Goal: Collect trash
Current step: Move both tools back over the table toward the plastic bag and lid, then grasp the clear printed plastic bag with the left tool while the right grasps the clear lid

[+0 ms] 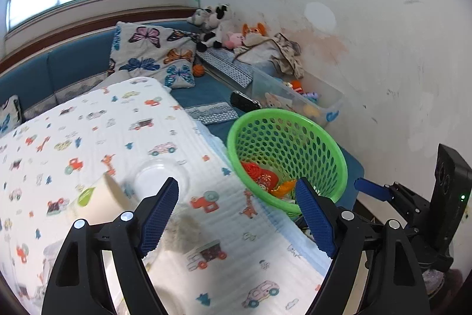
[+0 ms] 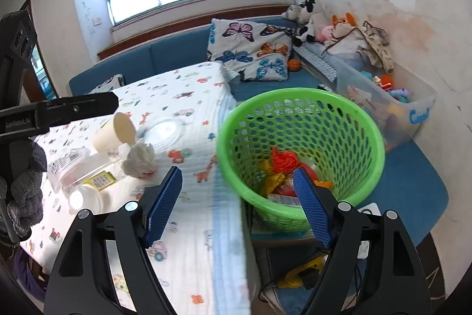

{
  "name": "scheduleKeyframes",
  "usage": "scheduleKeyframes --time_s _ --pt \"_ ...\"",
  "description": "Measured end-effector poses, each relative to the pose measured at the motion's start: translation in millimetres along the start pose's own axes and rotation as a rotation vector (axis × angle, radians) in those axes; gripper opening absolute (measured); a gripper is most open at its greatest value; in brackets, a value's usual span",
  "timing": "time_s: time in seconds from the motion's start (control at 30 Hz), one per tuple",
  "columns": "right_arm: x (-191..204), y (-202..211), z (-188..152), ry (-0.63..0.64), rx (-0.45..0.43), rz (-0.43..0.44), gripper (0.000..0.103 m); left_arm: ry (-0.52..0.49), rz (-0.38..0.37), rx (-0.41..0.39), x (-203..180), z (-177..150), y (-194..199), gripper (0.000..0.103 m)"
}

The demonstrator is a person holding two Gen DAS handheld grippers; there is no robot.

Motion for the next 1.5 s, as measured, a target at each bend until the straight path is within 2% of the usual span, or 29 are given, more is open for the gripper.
scheduleKeyframes --time_s 0.43,0.7,1.07,1.27,1.5 --pt "38 -2 9 0.059 -0.005 0.054 0.079 0.098 0.041 -0.059 54 -10 41 0.078" --pt "90 -22 7 0.129 0.030 0.163 0.080 0.160 0.115 -0.097 106 -18 71 0.078" --pt "181 -44 3 0.239 0.081 0.381 0.084 0.258 0.216 -0.117 175 -42 105 0.078" --pt "213 -60 1 0.279 0.108 0.426 0.084 0.259 0.247 -0.110 195 -59 118 0.078" --pt "225 -82 0 0.274 0.144 0.430 0.084 0.237 0.265 -0.084 207 -78 121 0.078"
Point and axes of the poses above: each gripper's, at about its wrist camera, not at the fingertips, and y roughly against the way its jaws point, x to its left, z to its top, the point moved 3 cm from there along -y, roughly the way its jaws point, and after that the axes turned 15 degrees about y, right-handed, at the moved point
